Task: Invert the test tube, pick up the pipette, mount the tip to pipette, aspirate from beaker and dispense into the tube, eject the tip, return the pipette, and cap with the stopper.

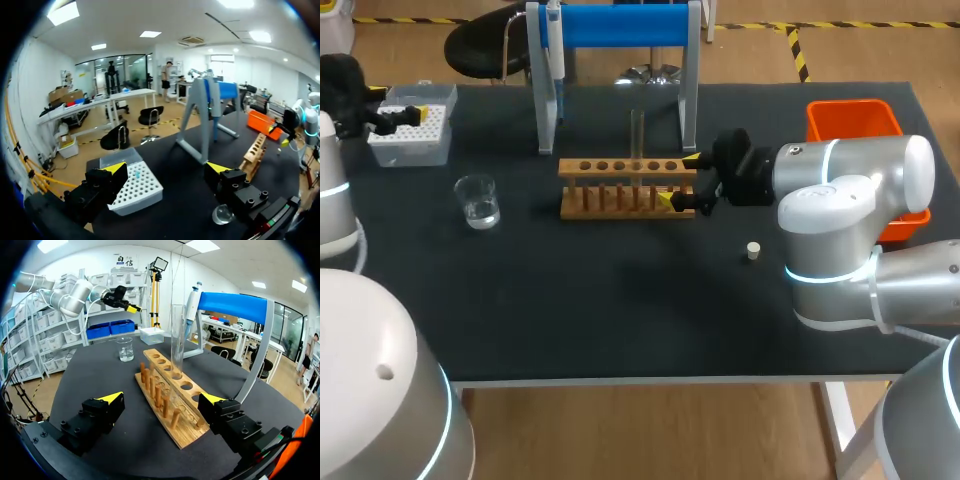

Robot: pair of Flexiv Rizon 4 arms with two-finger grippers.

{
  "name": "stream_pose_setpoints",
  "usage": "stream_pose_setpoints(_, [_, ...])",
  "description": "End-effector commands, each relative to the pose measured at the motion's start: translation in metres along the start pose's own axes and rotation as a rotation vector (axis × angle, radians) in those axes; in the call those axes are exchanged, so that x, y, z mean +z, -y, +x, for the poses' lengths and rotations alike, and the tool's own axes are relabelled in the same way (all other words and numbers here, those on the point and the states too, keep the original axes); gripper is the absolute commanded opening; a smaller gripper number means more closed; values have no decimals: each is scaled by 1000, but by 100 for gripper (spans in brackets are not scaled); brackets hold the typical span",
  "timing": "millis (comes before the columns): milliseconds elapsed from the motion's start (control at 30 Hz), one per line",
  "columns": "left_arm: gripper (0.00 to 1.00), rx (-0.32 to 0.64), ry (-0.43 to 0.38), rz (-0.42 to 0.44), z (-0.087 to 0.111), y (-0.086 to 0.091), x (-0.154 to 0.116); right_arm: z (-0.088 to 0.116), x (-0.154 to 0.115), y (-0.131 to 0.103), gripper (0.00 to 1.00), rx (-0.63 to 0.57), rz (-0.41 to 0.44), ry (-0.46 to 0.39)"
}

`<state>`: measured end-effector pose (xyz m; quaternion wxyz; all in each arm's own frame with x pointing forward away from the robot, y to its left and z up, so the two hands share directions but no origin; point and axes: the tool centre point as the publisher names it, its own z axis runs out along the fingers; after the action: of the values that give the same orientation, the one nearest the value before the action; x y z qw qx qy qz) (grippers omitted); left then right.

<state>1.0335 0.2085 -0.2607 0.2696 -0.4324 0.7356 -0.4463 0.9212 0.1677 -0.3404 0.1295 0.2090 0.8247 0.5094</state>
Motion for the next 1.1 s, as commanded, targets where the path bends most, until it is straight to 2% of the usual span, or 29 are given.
stream_pose_setpoints(33, [100, -84, 380, -51, -2, -1, 25, 0, -1, 0, 100, 0, 1, -1])
stream_pose_setpoints(333, [100, -125, 480, -38, -14, -13, 51, 0, -1, 0, 100, 0, 1, -1])
stream_pose_setpoints(467, [100, -151, 494, -25, -17, -21, 58, 0, -1, 0, 100, 0, 1, -1])
stream_pose_setpoints(867, [100, -192, 470, -22, -31, -41, 63, 0, -1, 0, 100, 0, 1, -1])
stream_pose_setpoints(1100, [100, -180, 402, -5, -34, -42, 63, 0, -1, 0, 100, 0, 1, -1])
